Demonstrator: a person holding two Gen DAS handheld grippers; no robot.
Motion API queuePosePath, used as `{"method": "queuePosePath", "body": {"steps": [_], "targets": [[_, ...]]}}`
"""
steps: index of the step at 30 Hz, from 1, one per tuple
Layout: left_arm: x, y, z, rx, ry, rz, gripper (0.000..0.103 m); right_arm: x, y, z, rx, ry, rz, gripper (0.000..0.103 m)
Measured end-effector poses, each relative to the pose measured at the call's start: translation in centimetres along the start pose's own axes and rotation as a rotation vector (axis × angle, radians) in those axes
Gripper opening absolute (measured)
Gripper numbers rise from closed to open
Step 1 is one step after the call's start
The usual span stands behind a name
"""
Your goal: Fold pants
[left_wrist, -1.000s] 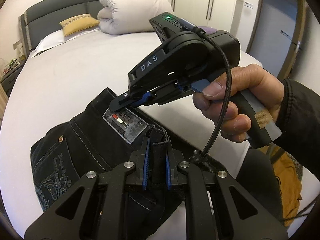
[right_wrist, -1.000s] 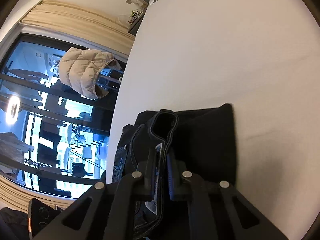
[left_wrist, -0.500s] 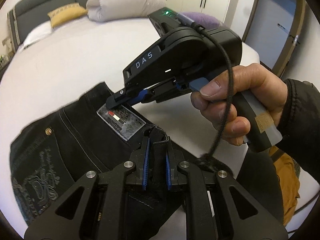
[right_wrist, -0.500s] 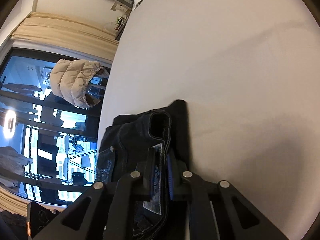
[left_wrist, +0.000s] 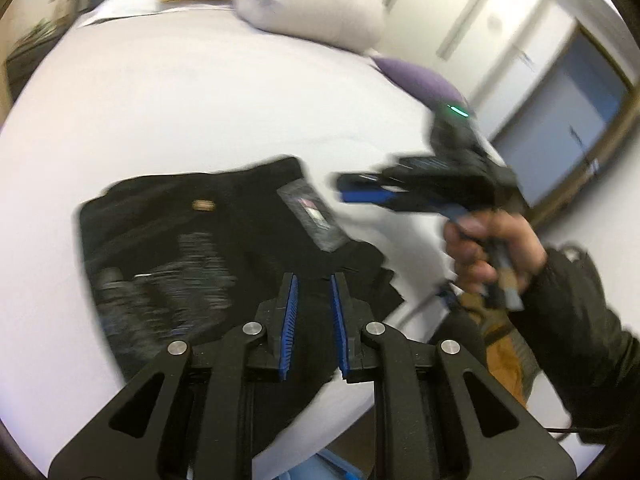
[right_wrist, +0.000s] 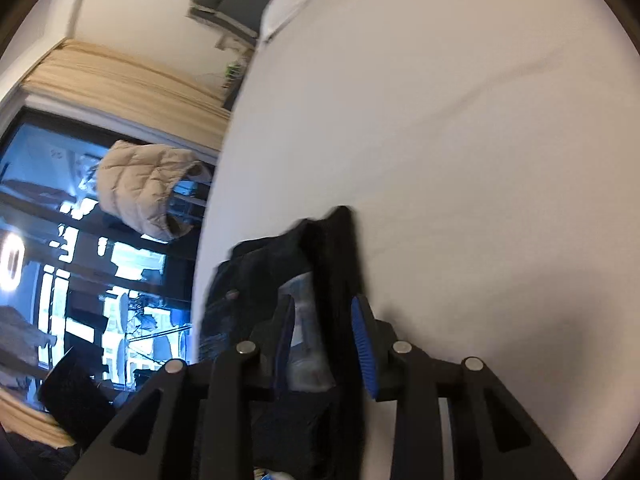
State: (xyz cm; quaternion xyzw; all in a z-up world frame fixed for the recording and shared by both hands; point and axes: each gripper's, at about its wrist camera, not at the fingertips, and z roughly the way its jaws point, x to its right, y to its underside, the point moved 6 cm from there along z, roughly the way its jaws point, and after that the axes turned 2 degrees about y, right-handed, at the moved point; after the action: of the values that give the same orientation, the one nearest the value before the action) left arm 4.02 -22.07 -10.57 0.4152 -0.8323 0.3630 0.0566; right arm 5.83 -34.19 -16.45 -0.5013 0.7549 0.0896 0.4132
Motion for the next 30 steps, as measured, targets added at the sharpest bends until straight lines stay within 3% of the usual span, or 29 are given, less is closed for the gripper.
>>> {"method": "queuePosePath", "body": {"steps": [3,8,9,11,13,21,25,30], "targets": [[-3.7,0.0,0.4,0.01,-0.095,-0.037,0.016,-2.9,0.9,0.4,-0.021,-0.033,-0.051,0.034],[-7.7,0.8,4.5,-0.154,-0.179,-0.067,0.016,-1.9,4.2,3.7,-0.133,0.075,-0.048,0.032],[-8.0,0.8,5.0,-0.174,-0.196,-0.062,0.016,-1.4,4.8,4.0,-0.138,0.089,-0.035,0.021],[-8.0,1.3,5.4,-0.187,-0.224,-0.038,0.016,-0.6,5.5,3.5,-0.114,0.095,-0.011,0.009],[-7.9,1.5,5.5,-0.193,-0.254,-0.003,0.016,-0.1,6.2,2.3,-0.084,0.076,0.028,0.009],[-8.5,2.0,5.5,-0.184,-0.27,0.004,0.016,-1.3,8.6,0.5,-0.067,0.167,-0.025,0.009],[-8.0,2.0,5.0,-0.18,-0.263,0.003,0.016,-0.4,8.9,0.4,-0.052,0.154,0.008,0.009],[-9.2,-0.4,3.9,-0.138,-0.279,0.008,0.016,-0.1,9.2,0.5,-0.046,0.159,0.003,0.009]]}}
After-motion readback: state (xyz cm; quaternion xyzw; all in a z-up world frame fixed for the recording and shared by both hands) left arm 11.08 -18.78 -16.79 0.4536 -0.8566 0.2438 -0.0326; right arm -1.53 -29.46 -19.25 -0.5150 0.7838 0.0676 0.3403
